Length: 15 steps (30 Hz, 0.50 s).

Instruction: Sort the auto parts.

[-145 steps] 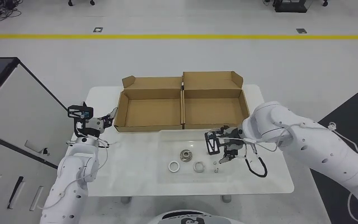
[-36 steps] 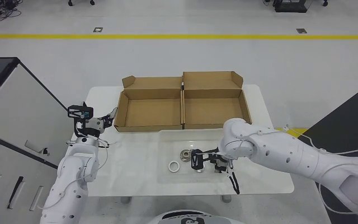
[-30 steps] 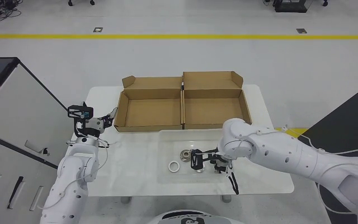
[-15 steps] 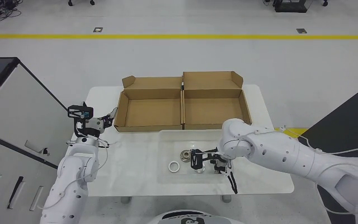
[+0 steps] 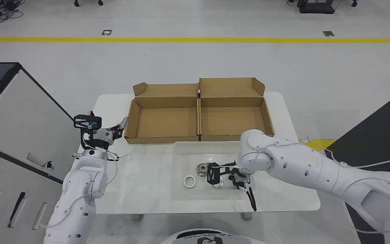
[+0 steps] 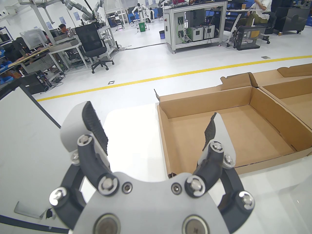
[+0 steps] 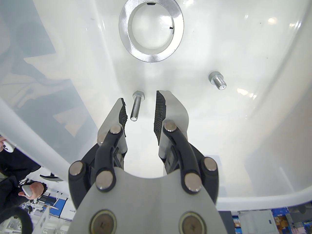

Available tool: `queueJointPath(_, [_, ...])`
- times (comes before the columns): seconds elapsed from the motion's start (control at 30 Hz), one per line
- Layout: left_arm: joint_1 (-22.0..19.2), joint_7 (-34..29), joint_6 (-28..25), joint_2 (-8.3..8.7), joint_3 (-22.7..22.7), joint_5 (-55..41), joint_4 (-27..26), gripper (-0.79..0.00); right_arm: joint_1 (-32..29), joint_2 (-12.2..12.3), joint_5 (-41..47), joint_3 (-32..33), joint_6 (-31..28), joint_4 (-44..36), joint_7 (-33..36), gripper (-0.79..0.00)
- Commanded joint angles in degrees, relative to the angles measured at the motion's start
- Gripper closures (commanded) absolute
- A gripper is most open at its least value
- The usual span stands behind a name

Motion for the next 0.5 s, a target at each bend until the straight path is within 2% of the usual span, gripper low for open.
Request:
queueJointPath(0.0, [0.00, 0.00, 0.00, 0.00, 0.00, 0.00, 0.00, -0.785, -0.02, -0.17, 0.13, 0.00, -0.03, 0.35, -0.04, -0.049])
queueJointPath(0.03, [0.00, 0.00, 0.00, 0.00, 0.00, 0.00, 0.00, -0.785, 0.02, -0.25, 0.21, 0.00, -0.01, 0.45, -0.01, 0.000])
queueJointPath(0.3, [0.00, 0.00, 0.00, 0.00, 0.00, 0.00, 0.00, -0.785, 1.14, -0.25, 0.94, 0.00, 0.25, -0.17, 0.25, 0.000])
queueJointPath(0.47, [0.00, 0.00, 0.00, 0.00, 0.00, 0.00, 0.00, -0.785, 4.48, 0.93, 3.48, 0.00, -1.19, -0.18, -1.22, 0.000])
